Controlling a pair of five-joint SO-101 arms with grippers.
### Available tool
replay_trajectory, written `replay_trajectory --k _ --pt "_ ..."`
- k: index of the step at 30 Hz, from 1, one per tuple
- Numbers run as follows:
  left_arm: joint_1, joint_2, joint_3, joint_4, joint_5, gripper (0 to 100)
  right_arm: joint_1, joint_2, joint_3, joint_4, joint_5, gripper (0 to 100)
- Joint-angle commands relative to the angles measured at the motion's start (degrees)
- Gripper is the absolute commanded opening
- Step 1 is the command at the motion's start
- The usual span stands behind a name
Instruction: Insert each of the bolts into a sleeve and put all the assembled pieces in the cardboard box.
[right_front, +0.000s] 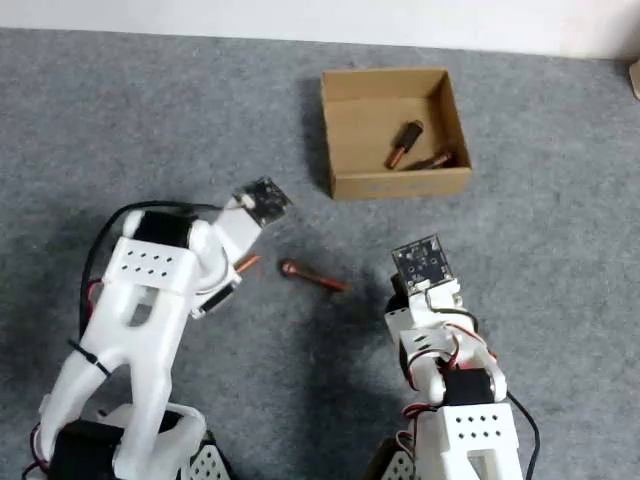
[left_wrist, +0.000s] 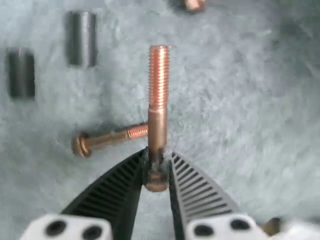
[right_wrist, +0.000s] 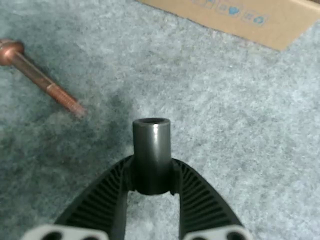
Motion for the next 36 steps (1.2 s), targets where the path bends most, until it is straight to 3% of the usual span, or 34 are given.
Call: replay_trajectory --k 1,4,6,15,18,20,23,26,30,34,36 --pt "-0.2 -0.8 -4.2 7.6 -37.3 0 0.6 -0.7 -0.3 -1.5 -0.5 0.5" --pt "-5.5 -0.8 -4.6 20.0 -70.8 0 0.6 -0.7 -0.3 -1.5 -0.5 0.5" --pt "-8.4 -0.9 -4.5 21.2 -83.1 0 0.7 -0.7 -0.3 -1.5 -0.4 0.5" --pt "-10.2 -1.3 -4.2 21.0 -82.9 0 0.7 -0.7 -0.3 -1.5 -0.4 0.5" --pt "-8.8 -1.3 -4.5 18.8 -72.7 3 0.7 -0.7 -0.3 -1.5 -0.4 0.5" --pt "-7.3 -1.2 -4.4 14.4 -62.4 11 0.7 -0.7 -0.3 -1.5 -0.4 0.5" --pt "-3.6 -1.1 -4.2 5.5 -40.3 23 0.7 -0.7 -0.3 -1.5 -0.4 0.5" --pt "1.9 -0.8 -4.2 -0.2 -15.6 28 0.7 -0.7 -0.3 -1.5 -0.4 0.5" --pt "7.2 -1.3 -4.4 -1.0 10.5 28 0.7 -0.7 -0.3 -1.5 -0.4 0.5" --pt "8.3 -0.8 -4.1 -0.8 41.8 28 0.7 -0.7 -0.3 -1.5 -0.4 0.5" --pt "7.8 -1.1 -4.0 -0.5 53.2 28 0.7 -0.7 -0.3 -1.5 -0.4 0.5"
